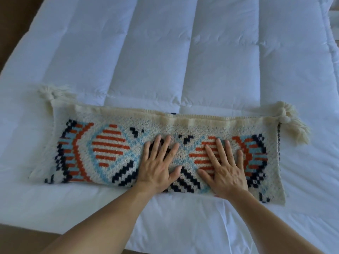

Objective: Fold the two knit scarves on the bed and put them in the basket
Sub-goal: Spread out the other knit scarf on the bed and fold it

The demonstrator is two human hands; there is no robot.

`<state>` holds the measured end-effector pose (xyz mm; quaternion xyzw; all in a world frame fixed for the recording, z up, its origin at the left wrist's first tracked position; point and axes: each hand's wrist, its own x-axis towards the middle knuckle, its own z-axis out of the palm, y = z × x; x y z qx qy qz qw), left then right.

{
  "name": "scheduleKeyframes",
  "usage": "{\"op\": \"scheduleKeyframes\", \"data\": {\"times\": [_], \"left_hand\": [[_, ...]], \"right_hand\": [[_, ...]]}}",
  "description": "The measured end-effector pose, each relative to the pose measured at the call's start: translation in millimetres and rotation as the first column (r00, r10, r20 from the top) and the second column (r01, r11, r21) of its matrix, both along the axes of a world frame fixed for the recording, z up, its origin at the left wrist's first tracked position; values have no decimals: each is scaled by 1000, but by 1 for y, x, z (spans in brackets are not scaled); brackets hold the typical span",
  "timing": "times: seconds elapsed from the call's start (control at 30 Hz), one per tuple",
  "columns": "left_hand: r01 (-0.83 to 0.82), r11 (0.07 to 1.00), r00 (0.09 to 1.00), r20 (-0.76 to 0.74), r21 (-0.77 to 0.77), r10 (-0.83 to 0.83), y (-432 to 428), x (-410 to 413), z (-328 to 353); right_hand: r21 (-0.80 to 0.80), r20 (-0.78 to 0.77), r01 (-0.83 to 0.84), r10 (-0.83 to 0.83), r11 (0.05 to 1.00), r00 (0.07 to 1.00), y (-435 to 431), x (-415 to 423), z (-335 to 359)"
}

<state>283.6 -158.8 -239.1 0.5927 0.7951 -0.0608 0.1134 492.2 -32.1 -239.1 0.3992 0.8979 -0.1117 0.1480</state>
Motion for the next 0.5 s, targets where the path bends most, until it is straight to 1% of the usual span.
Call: {"op": "scheduleKeyframes", "data": {"times": [0.13,0.23,0.3,0.37,0.43,0.5], "left_hand": [[-59,998,998,9,-13,59,-11,-12,13],[-84,996,996,46,37,82,15,-16,23],[-82,996,995,58,27,80,35,-21,25],[-69,998,997,33,-17,69,45,-33,20],[-67,997,998,8,-45,67,44,-47,13],[-107,992,994,-19,-60,106,36,-61,8]], "right_hand": [[34,-29,-11,12,999,1000,4,-11,19],[59,-60,-85,89,995,994,24,-46,29],[44,-38,-133,134,990,990,39,-67,26],[27,2,-166,166,986,986,54,-73,18],[12,31,-150,149,989,988,67,-69,12],[-14,57,-97,98,995,994,75,-67,10]]}}
